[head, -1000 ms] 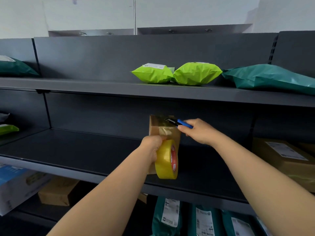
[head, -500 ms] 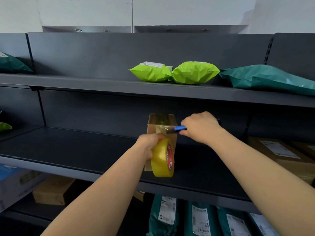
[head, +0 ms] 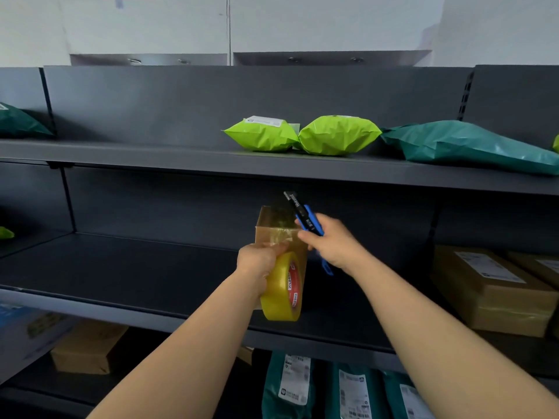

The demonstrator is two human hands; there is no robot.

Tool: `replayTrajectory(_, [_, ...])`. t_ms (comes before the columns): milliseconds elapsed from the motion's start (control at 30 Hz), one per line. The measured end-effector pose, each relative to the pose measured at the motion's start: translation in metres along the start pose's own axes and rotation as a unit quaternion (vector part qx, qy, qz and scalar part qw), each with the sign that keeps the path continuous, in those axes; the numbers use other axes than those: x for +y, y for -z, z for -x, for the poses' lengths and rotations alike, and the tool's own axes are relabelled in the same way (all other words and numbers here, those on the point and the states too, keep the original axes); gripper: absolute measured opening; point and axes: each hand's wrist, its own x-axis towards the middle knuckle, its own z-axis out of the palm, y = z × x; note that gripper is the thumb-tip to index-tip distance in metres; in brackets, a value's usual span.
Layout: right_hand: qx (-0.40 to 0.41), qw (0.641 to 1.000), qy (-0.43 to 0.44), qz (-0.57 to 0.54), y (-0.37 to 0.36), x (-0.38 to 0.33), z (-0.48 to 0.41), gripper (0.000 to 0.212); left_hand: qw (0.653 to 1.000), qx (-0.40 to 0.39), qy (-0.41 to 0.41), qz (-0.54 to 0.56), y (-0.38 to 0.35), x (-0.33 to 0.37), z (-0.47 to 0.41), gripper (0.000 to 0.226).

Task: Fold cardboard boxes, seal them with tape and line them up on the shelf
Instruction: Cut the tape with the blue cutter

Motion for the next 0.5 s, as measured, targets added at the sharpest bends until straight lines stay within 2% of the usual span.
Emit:
replayTrajectory(100, [-0.004, 1.0, -0.01, 0.015, -0.008, -0.002, -0.003, 0.024, 0.999, 0.025, -0.031, -0.021, 0.0, -0.001, 0.0, 0.039])
replayTrajectory(200, [0.01, 0.999, -0.012, 0.037, -0.006, 0.001, -0.006, 0.024, 0.99, 0.06, -0.085, -0.093, 0.001, -0.003, 0.0, 0.036])
replayTrajectory(300, [0.012, 0.999, -0.014, 0.035, -0.008, 0.001, -0.004, 0.024, 0.979, 0.089, -0.124, -0.138, 0.0, -0.004, 0.004, 0.026])
replayTrajectory(400, [0.024, 0.998, -0.013, 0.048, -0.006, 0.003, -0.004, 0.023, 0.972, 0.108, -0.138, -0.154, 0.004, -0.008, 0.01, 0.017])
replayTrajectory(500, [0.035, 0.998, -0.027, 0.044, 0.003, 0.009, -0.002, 0.025, 0.964, 0.132, -0.138, -0.186, 0.021, -0.023, 0.015, 0.02])
